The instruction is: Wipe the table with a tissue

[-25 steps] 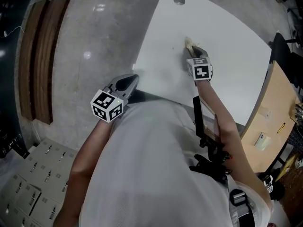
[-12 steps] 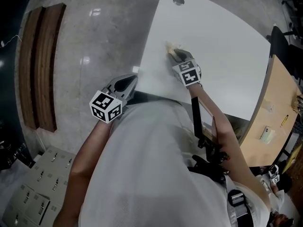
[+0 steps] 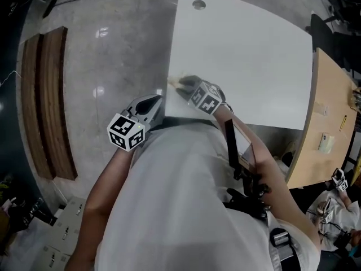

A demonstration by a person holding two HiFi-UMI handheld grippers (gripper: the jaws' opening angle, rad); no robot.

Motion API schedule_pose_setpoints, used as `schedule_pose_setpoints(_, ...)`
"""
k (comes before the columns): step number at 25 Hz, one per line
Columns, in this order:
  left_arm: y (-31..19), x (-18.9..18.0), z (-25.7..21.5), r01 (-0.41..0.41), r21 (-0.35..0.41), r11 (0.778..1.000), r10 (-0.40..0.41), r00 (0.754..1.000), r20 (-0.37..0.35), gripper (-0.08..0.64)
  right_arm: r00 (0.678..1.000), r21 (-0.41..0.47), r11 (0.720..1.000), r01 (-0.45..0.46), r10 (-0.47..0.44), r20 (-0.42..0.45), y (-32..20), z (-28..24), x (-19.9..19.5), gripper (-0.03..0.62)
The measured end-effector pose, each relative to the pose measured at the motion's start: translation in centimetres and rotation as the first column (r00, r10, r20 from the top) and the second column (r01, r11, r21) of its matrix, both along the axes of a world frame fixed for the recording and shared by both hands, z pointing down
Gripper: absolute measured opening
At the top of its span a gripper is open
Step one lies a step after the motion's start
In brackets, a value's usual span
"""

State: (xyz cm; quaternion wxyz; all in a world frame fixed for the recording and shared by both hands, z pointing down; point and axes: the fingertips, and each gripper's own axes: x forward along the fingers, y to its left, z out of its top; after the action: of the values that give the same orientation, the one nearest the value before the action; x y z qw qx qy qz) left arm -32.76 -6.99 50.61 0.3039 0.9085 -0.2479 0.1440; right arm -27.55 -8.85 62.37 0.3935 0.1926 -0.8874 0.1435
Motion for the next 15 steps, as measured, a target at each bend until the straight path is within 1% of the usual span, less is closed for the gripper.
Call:
schedule_pose_setpoints(3, -0.1, 0.5, 0.0, -0.033, 0.015, 0.999, 0.033, 0.999, -0.004, 0.008, 0.998, -0.054, 0.996, 0.064, -0.063, 0.023, 2.1, -0.1, 0.4, 0.094)
schedule_pose_setpoints(4, -0.2, 0.8, 0.0, -0.042, 0.022, 0.999, 0.042, 0.999, -0.005, 0.008, 0.997, -0.065, 0.995, 0.071, -0.068, 0.045, 2.9, -0.4, 0.7, 0.094)
schedule_pose_setpoints(6, -0.5, 1.4, -0.1, -0.052, 0.036, 0.998, 0.053, 0.999, -0.007, 0.008, 0.993, -0.070, 0.996, 0.048, -0.040, 0.110, 3.9, -1.5, 1.5, 0.094)
schedule_pose_setpoints(8, -0.9, 2.0, -0.4, -0.060, 0.045, 0.997, 0.060, 0.998, -0.012, 0.008, 0.984, -0.065, 0.998, -0.018, 0.029, 0.174, 4.0, -2.8, 2.7, 0.094)
schedule_pose_setpoints(10, -1.0, 2.5, -0.8, -0.070, 0.054, 0.996, 0.071, 0.997, -0.016, 0.008, 0.964, -0.059, 0.992, -0.112, 0.123, 0.237, 3.5, -4.2, 4.4, 0.094)
schedule_pose_setpoints(12, -0.7, 3.5, -1.0, -0.079, 0.060, 0.995, 0.080, 0.997, -0.019, 0.008, 0.927, -0.061, 0.973, -0.225, 0.232, 0.294, 3.1, -5.5, 7.3, 0.094)
schedule_pose_setpoints(15, -0.2, 5.3, -0.8, -0.074, 0.059, 0.996, 0.075, 0.997, -0.020, 0.008, 0.864, -0.067, 0.926, -0.371, 0.371, 0.341, 3.2, -7.1, 12.7, 0.094)
